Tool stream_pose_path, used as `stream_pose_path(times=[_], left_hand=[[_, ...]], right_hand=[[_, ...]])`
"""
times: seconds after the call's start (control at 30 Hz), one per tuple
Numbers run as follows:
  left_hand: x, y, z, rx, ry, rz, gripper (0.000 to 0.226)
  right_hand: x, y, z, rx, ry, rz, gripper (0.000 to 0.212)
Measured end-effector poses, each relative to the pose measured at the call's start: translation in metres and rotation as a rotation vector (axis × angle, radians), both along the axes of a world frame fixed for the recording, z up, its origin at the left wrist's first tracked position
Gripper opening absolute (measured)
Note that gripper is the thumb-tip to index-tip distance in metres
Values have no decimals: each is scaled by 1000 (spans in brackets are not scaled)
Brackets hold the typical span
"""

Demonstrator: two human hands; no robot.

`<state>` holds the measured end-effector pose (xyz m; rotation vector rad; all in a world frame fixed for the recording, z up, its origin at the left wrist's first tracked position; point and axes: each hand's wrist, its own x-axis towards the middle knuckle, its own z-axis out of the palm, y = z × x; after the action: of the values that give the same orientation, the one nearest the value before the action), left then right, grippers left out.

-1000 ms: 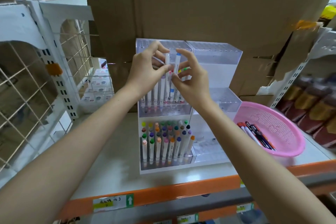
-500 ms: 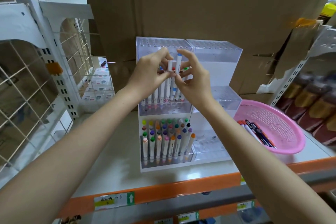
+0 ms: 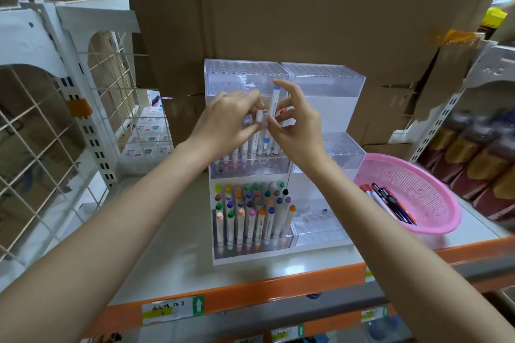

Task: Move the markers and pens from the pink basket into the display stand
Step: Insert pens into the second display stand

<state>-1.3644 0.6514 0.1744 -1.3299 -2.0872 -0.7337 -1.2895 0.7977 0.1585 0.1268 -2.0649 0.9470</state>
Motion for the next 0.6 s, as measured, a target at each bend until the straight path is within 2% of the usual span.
stream_pose_path(times=[0.37,0.6], left_hand=[[-3,-2,-7,26,4,78,29],[1,-1,-12,20,113,91,28]], right_hand=[[3,-5,-3,4,-29,-6,56],[1,-4,-4,6,-23,-20,58]])
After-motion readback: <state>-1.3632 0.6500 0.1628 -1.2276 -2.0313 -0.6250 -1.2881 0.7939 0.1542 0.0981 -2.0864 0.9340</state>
